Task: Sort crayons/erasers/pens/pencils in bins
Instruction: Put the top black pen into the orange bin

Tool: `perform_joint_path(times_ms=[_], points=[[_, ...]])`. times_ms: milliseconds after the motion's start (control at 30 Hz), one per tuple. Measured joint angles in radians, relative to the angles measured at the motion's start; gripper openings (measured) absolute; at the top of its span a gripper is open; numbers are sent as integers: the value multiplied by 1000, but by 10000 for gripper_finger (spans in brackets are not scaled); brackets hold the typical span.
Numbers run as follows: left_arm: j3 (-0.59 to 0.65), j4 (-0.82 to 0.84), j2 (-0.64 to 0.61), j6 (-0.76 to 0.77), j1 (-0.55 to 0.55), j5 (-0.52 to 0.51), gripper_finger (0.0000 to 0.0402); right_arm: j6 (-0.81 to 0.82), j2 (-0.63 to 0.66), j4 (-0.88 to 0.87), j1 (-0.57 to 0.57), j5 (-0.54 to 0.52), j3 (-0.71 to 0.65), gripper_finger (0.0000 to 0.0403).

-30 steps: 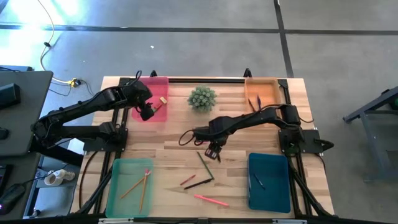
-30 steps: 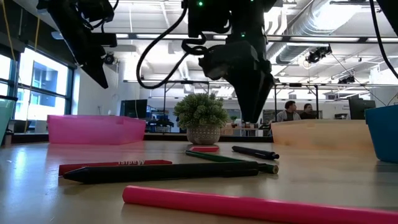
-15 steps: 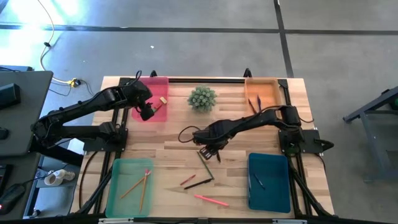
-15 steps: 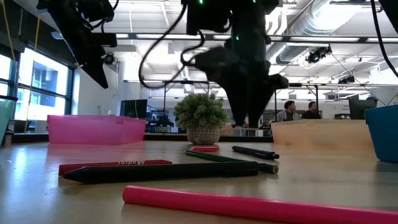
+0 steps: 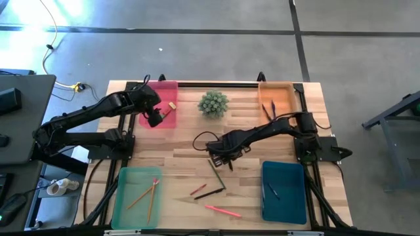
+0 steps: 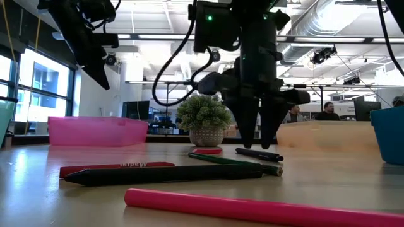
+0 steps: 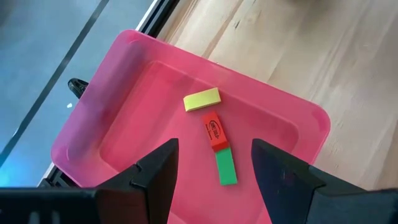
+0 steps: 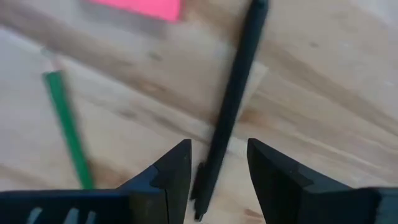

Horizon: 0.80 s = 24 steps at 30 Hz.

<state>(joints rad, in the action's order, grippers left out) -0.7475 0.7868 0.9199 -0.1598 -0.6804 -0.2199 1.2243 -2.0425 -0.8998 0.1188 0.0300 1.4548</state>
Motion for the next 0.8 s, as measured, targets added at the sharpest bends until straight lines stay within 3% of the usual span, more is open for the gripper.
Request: perform_joint_path(times_ms=[467,800], points=[[0,-1,0,0,1,7,190,58,-44,-1,0,-7,3,145],[0,-1,0,0,1,13,190,80,-45,-31,0,-3,3,36]])
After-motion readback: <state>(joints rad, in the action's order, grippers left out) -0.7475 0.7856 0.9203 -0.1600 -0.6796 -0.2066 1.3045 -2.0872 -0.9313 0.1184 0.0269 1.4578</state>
